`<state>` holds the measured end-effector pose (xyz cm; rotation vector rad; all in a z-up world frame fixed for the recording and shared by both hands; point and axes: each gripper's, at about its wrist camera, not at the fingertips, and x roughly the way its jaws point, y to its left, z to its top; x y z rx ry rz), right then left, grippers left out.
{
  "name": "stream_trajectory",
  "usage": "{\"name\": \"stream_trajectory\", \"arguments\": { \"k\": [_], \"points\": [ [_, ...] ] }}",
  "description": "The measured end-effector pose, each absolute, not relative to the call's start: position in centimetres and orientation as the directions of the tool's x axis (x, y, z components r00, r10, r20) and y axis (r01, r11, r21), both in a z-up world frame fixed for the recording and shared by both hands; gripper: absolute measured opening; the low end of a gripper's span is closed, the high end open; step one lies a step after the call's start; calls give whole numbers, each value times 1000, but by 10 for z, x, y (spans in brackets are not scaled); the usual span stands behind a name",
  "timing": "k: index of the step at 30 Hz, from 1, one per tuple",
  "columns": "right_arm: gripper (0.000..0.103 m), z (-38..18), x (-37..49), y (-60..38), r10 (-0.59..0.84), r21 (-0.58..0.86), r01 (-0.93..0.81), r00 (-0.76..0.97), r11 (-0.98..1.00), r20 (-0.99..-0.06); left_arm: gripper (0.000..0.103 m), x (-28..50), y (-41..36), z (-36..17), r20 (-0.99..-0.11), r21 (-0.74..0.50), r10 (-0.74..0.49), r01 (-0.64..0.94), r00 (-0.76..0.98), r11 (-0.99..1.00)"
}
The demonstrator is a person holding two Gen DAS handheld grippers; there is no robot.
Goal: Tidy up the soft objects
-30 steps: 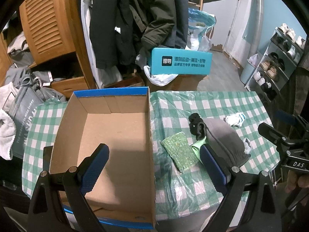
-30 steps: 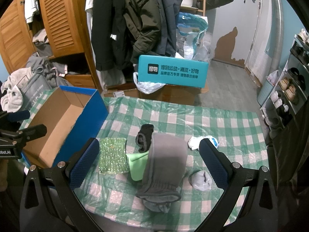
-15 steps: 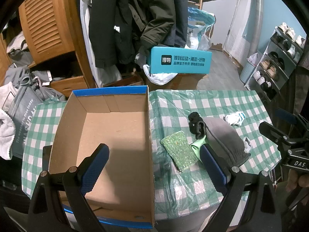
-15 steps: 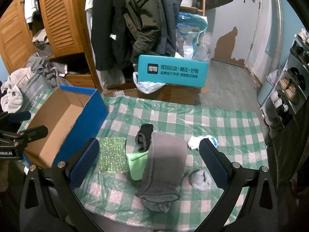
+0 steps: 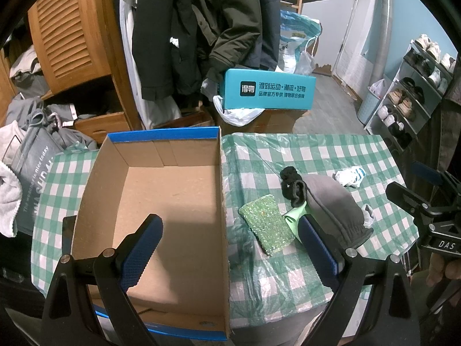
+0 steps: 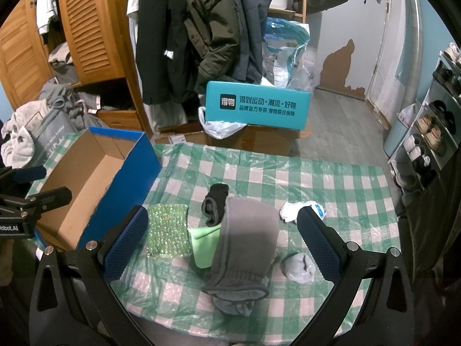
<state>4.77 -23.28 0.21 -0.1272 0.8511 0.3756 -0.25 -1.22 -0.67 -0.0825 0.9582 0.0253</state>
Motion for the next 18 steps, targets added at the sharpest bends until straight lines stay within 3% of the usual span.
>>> {"name": "stream_trajectory", "arguments": {
  "k": [18],
  "points": [
    [101, 0, 47, -238, 270, 41, -369, 598, 929, -755, 96, -7, -20, -13, -821, -59, -18, -54, 570, 997]
  ]
}}
